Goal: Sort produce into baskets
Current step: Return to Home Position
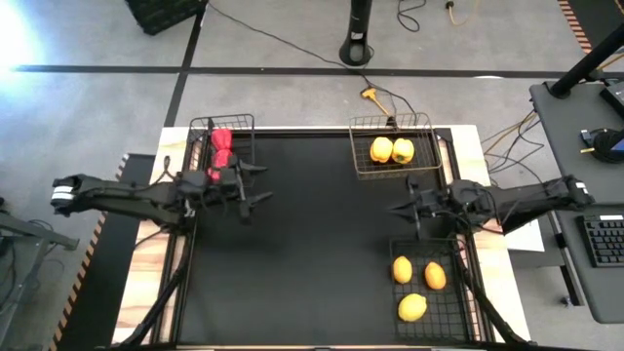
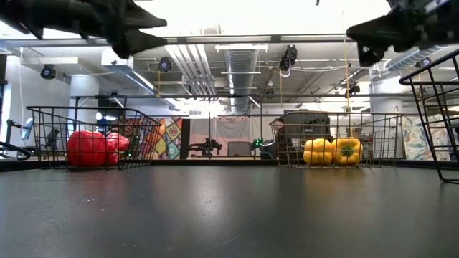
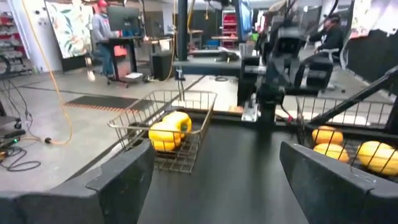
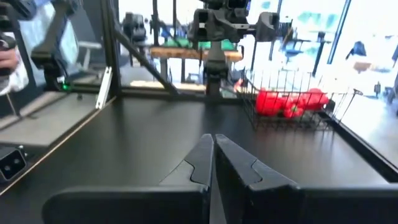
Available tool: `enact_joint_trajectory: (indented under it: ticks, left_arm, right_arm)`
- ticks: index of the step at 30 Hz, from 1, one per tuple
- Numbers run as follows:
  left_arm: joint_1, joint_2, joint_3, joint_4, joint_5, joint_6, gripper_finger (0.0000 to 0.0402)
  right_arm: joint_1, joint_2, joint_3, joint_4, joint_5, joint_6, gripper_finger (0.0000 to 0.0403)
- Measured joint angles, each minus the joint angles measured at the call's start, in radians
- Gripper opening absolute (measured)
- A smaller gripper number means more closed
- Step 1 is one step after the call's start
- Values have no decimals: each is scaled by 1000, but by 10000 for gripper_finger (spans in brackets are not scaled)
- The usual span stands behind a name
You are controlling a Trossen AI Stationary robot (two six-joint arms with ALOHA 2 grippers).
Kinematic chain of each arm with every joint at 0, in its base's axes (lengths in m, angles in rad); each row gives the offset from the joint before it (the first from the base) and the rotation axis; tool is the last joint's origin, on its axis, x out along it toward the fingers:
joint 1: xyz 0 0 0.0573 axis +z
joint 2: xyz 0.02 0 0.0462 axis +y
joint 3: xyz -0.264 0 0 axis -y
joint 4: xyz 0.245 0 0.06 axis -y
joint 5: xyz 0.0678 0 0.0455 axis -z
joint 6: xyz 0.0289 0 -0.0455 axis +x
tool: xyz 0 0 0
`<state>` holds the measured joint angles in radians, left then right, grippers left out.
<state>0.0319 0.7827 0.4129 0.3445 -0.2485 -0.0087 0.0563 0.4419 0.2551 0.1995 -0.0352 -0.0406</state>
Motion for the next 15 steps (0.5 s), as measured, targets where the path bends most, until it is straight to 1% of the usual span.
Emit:
enact_joint_trajectory:
  ticks: [4,7,11,13,15]
  left_arm:
    - [-1,-128,6,-102,20,-5,329]
    - [-1,-215,-30,-135,89,-23,329]
    - [-2,-293,-78,-151,162,-31,329]
    - [-2,-325,-96,-165,163,-27,330]
    - [-2,-357,-103,-221,163,-34,329]
  right_arm:
    - [0,-104,-104,83,1,-5,9]
    - [0,-167,-155,94,1,-12,9]
    - [0,-235,-200,98,1,-3,9]
    - [0,-271,-221,95,1,12,9]
    - [0,-305,-237,78,1,14,9]
